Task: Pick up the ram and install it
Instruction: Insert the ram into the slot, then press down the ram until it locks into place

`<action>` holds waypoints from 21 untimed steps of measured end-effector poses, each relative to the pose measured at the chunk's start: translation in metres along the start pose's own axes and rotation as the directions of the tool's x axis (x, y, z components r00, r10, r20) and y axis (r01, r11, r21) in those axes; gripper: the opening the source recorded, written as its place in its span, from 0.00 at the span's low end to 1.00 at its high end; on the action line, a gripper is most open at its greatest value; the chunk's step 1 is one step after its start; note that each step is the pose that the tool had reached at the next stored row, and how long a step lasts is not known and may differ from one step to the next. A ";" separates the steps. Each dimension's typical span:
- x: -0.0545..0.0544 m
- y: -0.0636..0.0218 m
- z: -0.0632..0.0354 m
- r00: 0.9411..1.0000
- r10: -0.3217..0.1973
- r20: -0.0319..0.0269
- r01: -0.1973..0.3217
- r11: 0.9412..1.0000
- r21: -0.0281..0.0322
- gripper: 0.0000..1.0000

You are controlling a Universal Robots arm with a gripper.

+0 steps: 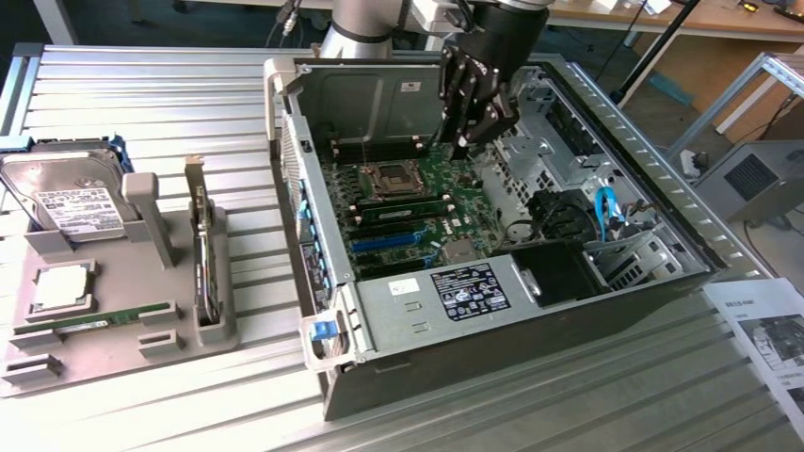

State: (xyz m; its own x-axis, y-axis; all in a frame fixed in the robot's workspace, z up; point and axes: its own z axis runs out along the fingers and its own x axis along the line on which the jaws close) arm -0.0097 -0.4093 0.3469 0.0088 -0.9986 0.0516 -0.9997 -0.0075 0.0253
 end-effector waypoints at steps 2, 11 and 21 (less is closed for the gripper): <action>0.000 0.0001 -0.0039 1.000 0.000 -0.002 0.000 1.000 0.000 0.38; 0.000 0.0002 -0.0072 1.000 0.000 -0.002 0.000 1.000 0.001 0.38; 0.000 0.0002 -0.0072 1.000 0.000 -0.002 0.000 1.000 0.001 0.23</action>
State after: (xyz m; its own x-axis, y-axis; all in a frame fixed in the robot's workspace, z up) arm -0.0097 -0.4092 0.3541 0.0088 -0.9985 0.0540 -0.9997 -0.0074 0.0246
